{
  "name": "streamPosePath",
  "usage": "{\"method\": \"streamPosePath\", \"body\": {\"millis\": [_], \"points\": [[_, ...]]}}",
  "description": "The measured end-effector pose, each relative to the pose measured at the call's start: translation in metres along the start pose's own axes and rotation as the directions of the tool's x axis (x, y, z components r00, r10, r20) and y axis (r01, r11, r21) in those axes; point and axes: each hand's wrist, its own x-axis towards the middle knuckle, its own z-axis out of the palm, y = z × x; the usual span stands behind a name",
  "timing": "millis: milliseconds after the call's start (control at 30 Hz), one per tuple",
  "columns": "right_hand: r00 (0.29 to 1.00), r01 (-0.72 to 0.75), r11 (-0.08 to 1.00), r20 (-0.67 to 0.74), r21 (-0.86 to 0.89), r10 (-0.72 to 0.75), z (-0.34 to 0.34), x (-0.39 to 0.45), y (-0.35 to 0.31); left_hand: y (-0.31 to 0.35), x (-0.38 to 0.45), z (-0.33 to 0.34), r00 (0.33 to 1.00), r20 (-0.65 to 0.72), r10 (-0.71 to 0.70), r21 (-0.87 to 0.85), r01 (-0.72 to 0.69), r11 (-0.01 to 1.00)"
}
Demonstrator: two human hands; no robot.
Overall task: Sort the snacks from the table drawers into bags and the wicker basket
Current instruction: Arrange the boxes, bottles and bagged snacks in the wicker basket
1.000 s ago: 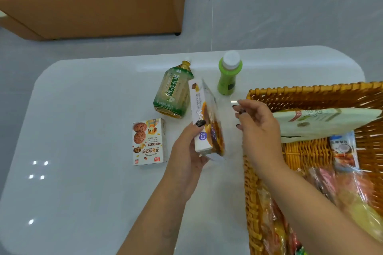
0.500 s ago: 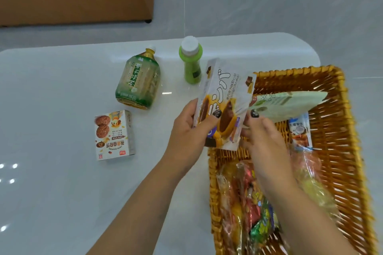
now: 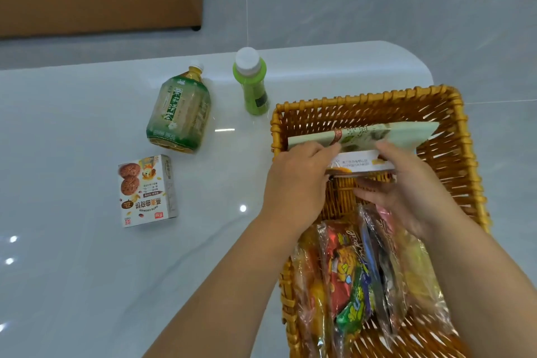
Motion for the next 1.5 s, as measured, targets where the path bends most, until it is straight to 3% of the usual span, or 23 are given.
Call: {"method": "streamPosePath", "body": {"millis": [167, 333, 567, 633, 700, 767, 833, 900, 967, 1133, 1200, 1267, 1333, 1367, 1433, 1500], "points": [[0.971, -0.233, 0.931, 0.006, 0.280, 0.241, -0.004, 0.021, 0.009, -0.009, -0.005, 0.030, 0.993, -0.113, 0.018, 0.198, 0.005, 0.980], [0.961, -0.271, 0.941, -0.005, 0.203, 0.278, 0.004, 0.032, 0.015, -0.017, -0.012, 0.024, 0.983, -0.147, -0.107, 0.278, 0.145, 0.949], [0.957, -0.252, 0.925, -0.070, 0.285, 0.283, 0.013, 0.049, 0.022, -0.021, -0.012, 0.027, 0.991, -0.088, -0.100, 0.294, 0.122, 0.948], [0.959, -0.247, 0.933, -0.073, 0.260, 0.275, 0.013, 0.048, 0.022, -0.024, -0.012, 0.028, 0.991, -0.114, -0.067, 0.240, 0.093, 0.966], [0.966, -0.215, 0.958, -0.100, 0.190, 0.237, 0.013, 0.045, 0.023, -0.025, -0.016, 0.024, 0.981, -0.171, -0.087, 0.070, 0.101, 0.992], [0.968, -0.150, 0.985, -0.191, 0.087, 0.164, 0.014, 0.038, 0.025, -0.026, -0.022, 0.014, 0.958, -0.223, -0.178, -0.106, 0.158, 0.982], [0.936, -0.029, 0.992, -0.352, -0.125, -0.017, 0.019, 0.024, 0.026, -0.030, -0.030, 0.003, 0.922, -0.271, -0.277, -0.226, 0.218, 0.949], [0.874, 0.142, 0.920, -0.391, -0.365, -0.289, 0.036, 0.005, 0.032, -0.040, -0.041, -0.007, 0.874, -0.315, -0.369, -0.310, 0.273, 0.911], [0.836, 0.323, 0.818, -0.261, -0.476, -0.482, 0.060, -0.013, 0.039, -0.052, -0.050, -0.013, 0.828, -0.324, -0.458, -0.383, 0.328, 0.864], [0.722, 0.531, 0.481, 0.076, -0.698, -0.688, 0.119, -0.016, 0.068, -0.098, -0.062, -0.029, 0.666, -0.315, -0.676, -0.446, 0.525, 0.725], [0.669, 0.539, 0.332, 0.155, -0.774, -0.727, 0.130, -0.005, 0.077, -0.124, -0.064, -0.035, 0.514, -0.325, -0.794, -0.481, 0.633, 0.607], [0.652, 0.492, 0.206, 0.201, -0.846, -0.731, 0.134, 0.005, 0.079, -0.152, -0.063, -0.044, 0.292, -0.328, -0.899, -0.509, 0.747, 0.428], [0.696, 0.430, 0.232, 0.157, -0.872, -0.701, 0.137, 0.015, 0.074, -0.183, -0.064, -0.056, 0.105, -0.301, -0.948, -0.515, 0.819, 0.254], [0.719, 0.405, 0.270, 0.121, -0.873, -0.685, 0.138, 0.019, 0.071, -0.197, -0.066, -0.060, 0.049, -0.267, -0.963, -0.502, 0.846, 0.182], [0.723, 0.371, 0.296, 0.074, -0.880, -0.687, 0.141, 0.024, 0.068, -0.219, -0.073, -0.062, 0.004, -0.173, -0.985, -0.440, 0.894, 0.081], [0.704, 0.367, 0.299, 0.053, -0.881, -0.708, 0.144, 0.025, 0.070, -0.232, -0.082, -0.059, 0.012, -0.097, -0.995, -0.372, 0.927, 0.048]]}}
